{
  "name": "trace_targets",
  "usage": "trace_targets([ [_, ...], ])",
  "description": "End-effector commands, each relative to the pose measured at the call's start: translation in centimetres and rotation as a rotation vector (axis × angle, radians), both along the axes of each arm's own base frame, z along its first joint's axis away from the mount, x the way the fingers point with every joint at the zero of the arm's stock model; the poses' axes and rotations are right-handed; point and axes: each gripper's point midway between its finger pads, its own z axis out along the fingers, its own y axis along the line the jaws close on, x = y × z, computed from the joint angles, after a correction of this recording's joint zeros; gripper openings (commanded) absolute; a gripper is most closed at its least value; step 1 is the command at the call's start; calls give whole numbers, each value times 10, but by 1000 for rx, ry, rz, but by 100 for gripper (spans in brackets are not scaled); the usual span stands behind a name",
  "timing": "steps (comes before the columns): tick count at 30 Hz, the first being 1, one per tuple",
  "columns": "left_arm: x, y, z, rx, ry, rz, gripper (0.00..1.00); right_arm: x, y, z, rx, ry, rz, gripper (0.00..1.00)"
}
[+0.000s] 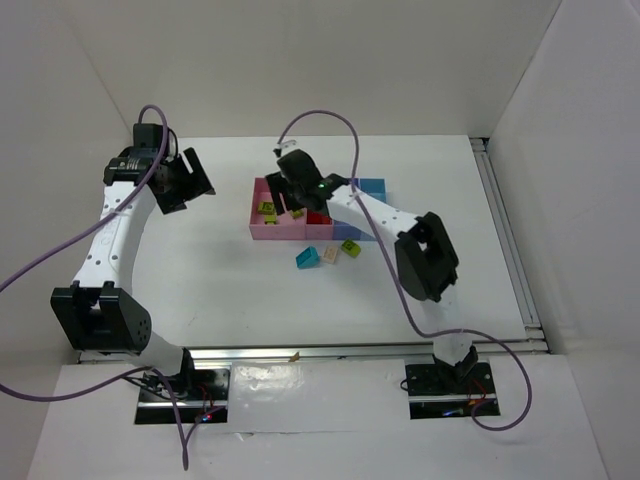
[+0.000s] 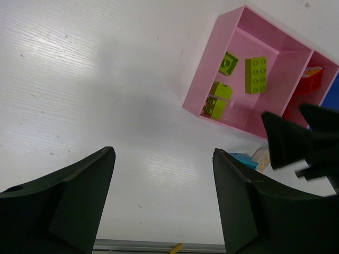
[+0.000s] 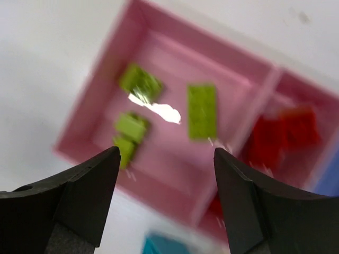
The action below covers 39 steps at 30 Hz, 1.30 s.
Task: Sort the legos into containers by color
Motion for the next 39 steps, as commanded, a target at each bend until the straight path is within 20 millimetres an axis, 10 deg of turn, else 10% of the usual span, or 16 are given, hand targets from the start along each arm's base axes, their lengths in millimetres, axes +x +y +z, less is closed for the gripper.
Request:
trace_targets([
  [1,-2,0,11,-3,-33,-11,85,-19,-42,79,93,-115,-81,76],
  [3,-1,-2,7,-12,-22,-17,85,-46,-77,40,13,-50,-133,73],
  [4,-1,-2,7,-12,-22,-17,85,-60,-91,58,35,-73,-150,73],
  [8,2,-2,5,-12,-22,-17,85,-117,-150,18,-24,6,-230,71],
  [13,6,-6,-6,-13,2,-28,85,-161,-186,-38,-71,115,-278,79],
  [25,10,-13,-4,15,-4,-32,85,-111,-193,-97,-164,97,-234,80],
  [39,13,-21,-7,9,6,-44,85,-79,-160,-99,-124,48,-147,68],
])
